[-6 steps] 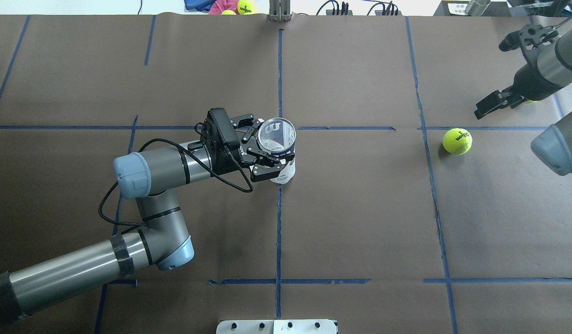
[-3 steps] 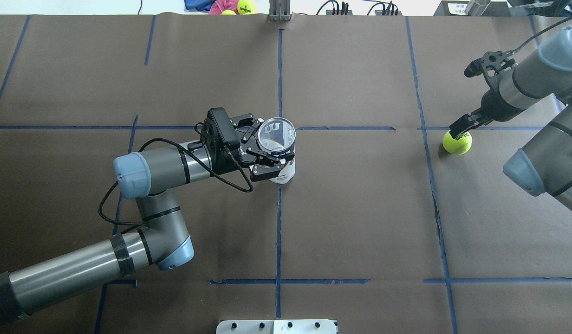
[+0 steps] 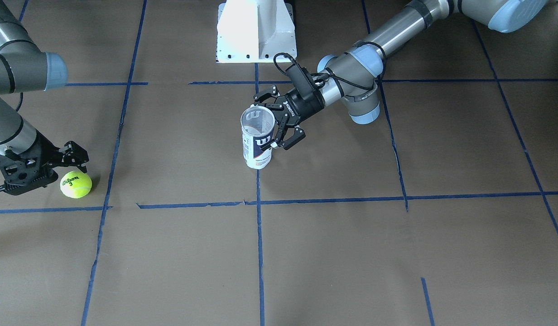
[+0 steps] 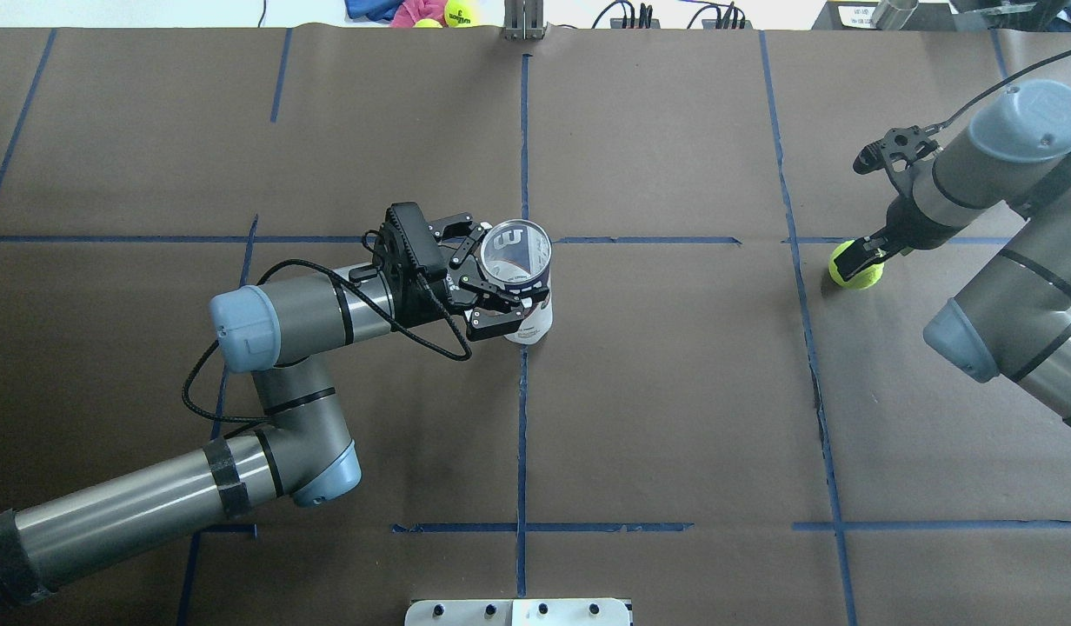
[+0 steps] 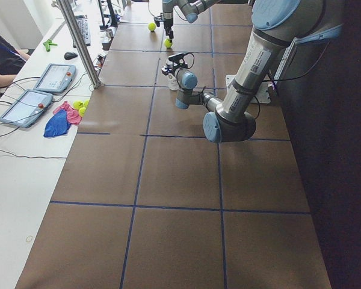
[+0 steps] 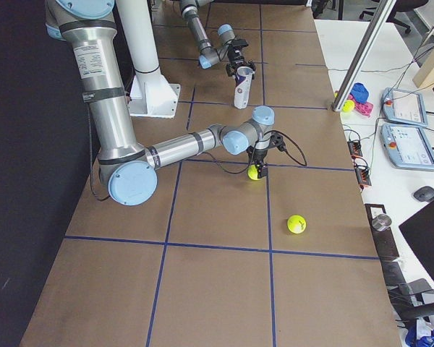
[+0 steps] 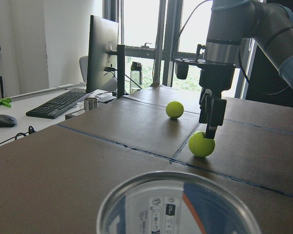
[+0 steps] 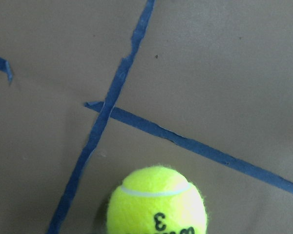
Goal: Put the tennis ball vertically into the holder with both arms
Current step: 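Reach the right gripper to the nearer tennis ball and grasp it, then carry the ball with the right gripper over the can's open top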
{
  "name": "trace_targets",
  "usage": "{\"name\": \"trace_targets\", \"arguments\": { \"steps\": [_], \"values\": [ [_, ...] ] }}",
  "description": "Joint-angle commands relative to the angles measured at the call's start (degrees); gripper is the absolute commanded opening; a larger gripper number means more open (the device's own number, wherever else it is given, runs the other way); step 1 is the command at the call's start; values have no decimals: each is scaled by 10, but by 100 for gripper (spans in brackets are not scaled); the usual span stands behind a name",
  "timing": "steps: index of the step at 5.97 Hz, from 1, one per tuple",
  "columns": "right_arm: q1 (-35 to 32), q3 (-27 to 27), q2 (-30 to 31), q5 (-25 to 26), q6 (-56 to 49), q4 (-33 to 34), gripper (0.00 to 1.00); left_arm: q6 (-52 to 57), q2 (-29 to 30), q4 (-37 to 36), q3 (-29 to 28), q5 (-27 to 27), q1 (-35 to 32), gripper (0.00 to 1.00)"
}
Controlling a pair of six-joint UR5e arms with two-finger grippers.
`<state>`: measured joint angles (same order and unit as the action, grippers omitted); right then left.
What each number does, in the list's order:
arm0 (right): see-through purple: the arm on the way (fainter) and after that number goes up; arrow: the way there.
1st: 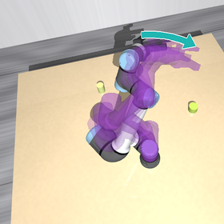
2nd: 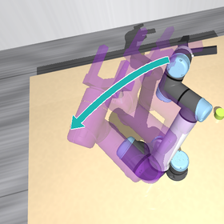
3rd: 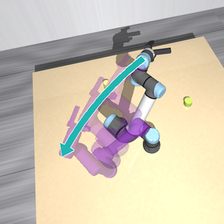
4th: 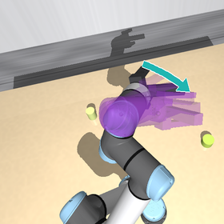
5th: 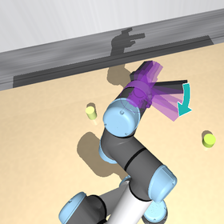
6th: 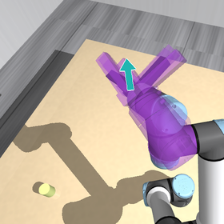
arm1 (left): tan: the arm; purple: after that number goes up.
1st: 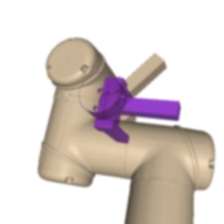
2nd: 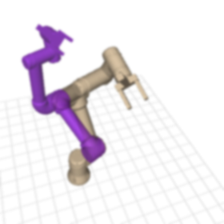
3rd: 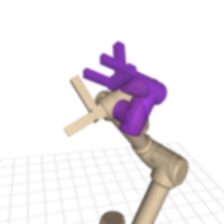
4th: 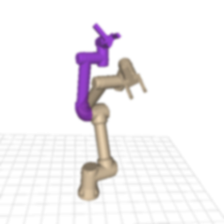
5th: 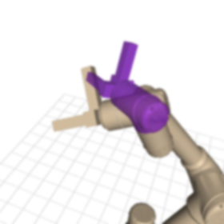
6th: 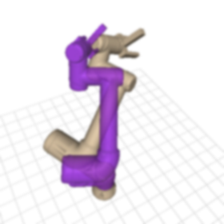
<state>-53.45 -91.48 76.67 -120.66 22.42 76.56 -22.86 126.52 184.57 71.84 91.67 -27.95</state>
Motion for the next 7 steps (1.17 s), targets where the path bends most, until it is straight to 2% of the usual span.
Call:
{"name": "trace_targets", "arguments": {
  "steps": [1, 2, 3, 4, 5, 6, 7],
  "values": [
    [12, 28, -17, 5, -1, 0, 100, 0, -1, 0, 1, 0, 0, 95],
    [12, 34, -20, 6, -1, 0, 91, 0, -1, 0, 0, 0, 1, 95],
    [12, 35, -20, 5, -1, 0, 67, 0, -1, 0, 1, 0, 0, 95],
    [13, 34, -20, 5, 2, 0, 30, 0, -1, 0, 1, 0, 0, 95],
    [9, 27, -39, 2, 3, 1, 14, 0, -1, -1, 1, 0, 0, 95],
    [8, 3, -45, -1, 35, 3, 8, 0, -1, -1, 0, 0, 0, 95],
    [9, -50, -45, -8, 95, 9, 7, 0, -2, -1, 0, 0, 0, 95]
  ]
}}
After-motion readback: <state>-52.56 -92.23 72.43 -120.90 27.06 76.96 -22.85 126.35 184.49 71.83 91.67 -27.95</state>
